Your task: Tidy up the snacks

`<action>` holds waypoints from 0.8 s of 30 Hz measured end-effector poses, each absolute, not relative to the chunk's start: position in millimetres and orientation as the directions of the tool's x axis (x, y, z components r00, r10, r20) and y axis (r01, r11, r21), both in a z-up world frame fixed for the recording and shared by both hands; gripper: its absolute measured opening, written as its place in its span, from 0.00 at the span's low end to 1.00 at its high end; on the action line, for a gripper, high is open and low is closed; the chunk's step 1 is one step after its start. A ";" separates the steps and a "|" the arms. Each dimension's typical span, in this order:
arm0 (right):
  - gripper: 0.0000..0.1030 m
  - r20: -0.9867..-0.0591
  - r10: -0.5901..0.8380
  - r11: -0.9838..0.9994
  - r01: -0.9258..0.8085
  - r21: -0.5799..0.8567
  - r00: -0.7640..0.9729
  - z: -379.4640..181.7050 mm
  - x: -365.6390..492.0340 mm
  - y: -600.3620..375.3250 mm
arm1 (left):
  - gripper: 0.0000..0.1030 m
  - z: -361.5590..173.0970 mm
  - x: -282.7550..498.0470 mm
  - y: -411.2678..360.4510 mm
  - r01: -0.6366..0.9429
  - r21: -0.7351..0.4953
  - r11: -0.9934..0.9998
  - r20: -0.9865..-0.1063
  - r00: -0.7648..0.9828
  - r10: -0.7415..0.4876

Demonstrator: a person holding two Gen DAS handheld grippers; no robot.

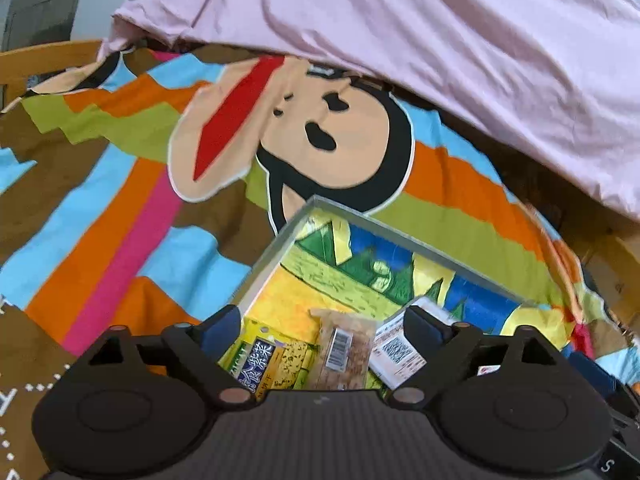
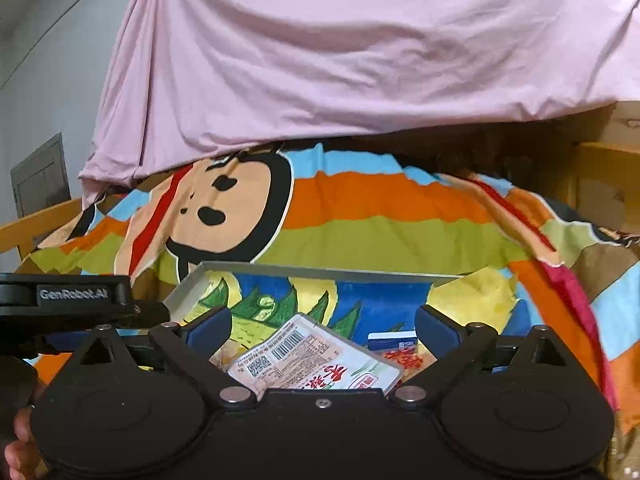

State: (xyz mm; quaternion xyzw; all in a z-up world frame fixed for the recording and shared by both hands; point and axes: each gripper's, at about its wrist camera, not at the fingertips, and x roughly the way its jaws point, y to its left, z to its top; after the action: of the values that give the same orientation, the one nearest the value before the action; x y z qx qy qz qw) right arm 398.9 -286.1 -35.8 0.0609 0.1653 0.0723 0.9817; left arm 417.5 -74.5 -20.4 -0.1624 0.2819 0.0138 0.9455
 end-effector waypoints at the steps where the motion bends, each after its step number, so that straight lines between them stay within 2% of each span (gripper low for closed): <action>1: 0.97 -0.315 0.161 0.982 -0.119 0.148 0.935 -32.0 395.6 -287.1 | 0.94 -16.5 414.0 -73.5 -0.118 -0.301 0.946 -0.531 0.845 -0.064; 4: 0.99 -0.308 0.167 0.979 -0.120 0.168 0.937 -18.4 383.5 -289.4 | 0.99 -2.9 398.5 -70.1 -0.116 -0.296 0.948 -0.508 0.860 -0.053; 13: 0.99 -0.288 0.146 0.983 -0.107 0.148 0.946 24.9 338.6 -287.9 | 1.00 35.6 347.3 -53.7 -0.140 -0.281 0.949 -0.465 0.885 -0.007; 20: 0.99 -0.267 0.147 0.985 -0.115 0.131 0.952 50.0 299.3 -283.9 | 1.00 56.9 299.9 -46.1 -0.129 -0.205 0.970 -0.421 0.906 0.031; 24: 0.99 -0.286 0.159 0.981 -0.119 0.152 0.945 54.4 277.1 -281.2 | 1.00 62.7 273.5 -43.9 -0.122 -0.168 0.978 -0.403 0.914 0.045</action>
State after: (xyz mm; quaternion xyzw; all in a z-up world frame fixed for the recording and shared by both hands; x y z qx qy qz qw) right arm 277.1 -281.2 54.4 0.0663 0.1503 0.0705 0.9839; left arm 273.5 -43.9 62.7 -0.0952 0.2027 0.0427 0.9737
